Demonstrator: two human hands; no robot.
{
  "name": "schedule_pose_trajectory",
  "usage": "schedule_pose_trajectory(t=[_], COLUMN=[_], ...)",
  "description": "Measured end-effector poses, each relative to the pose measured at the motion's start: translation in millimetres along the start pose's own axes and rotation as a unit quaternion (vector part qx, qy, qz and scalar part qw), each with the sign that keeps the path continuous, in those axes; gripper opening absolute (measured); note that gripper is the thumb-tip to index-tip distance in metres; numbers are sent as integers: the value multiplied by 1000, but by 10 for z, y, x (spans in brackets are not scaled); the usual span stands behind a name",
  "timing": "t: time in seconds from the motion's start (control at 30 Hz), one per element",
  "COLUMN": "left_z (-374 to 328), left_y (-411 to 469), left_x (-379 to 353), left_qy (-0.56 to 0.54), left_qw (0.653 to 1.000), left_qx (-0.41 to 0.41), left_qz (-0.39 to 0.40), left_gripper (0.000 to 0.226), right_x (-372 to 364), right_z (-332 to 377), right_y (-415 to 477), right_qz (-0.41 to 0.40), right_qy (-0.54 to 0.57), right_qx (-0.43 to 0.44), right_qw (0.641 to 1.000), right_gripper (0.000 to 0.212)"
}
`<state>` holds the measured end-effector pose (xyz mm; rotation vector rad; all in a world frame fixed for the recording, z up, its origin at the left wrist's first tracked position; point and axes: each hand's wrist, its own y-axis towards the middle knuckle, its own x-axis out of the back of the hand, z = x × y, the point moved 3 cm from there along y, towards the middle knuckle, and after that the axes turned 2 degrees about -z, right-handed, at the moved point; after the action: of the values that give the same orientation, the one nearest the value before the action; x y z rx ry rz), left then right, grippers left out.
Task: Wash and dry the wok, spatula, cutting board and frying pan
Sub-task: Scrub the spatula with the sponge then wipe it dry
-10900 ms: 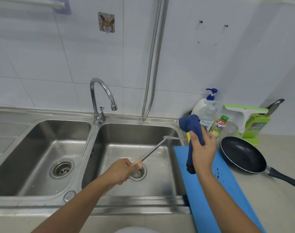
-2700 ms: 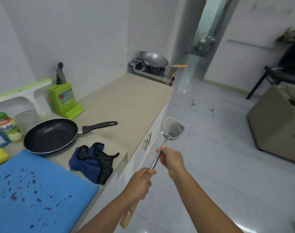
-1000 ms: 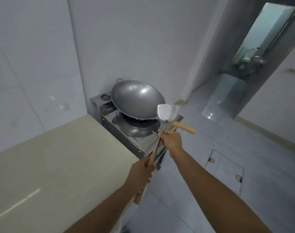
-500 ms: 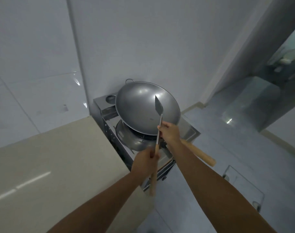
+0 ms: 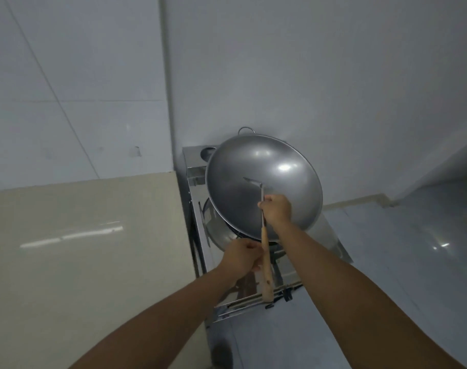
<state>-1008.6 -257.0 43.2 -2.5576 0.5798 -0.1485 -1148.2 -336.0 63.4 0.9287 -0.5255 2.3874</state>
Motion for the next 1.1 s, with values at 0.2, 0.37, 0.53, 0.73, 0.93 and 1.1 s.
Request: schedule_pose_trajectory(t=[0.2,0.37,0.53,0.73,0.93,1.1], left_z=[37,54,106,151,130,243], left_y=[81,151,162,146,99,-13], left_x=[-189,-288,-388,-427,-189,463], left_qy=[-27,-43,-27,0,160,322], left_qw=[998,995,993,992,973,911], left_qx=[3,11,21,23,-53,-66], left_qz=[-52,-94,-116,-126,-156,-249], left_gripper=[17,10,8,14,19,45], right_x=[-112,-100,-101,-136,-200,-379], right_z=[-61,-138,-215,-328,-346,-9], right_y=[177,276,243,206,125,-248], right_qz=[31,29,39,68,42,64], right_qy=[-34,-23,4,6,-155,-254], right_qx=[35,53,63,103,165,245], right_qw=[998,998,997,992,973,933], right_gripper=[11,12,23,21,41,53])
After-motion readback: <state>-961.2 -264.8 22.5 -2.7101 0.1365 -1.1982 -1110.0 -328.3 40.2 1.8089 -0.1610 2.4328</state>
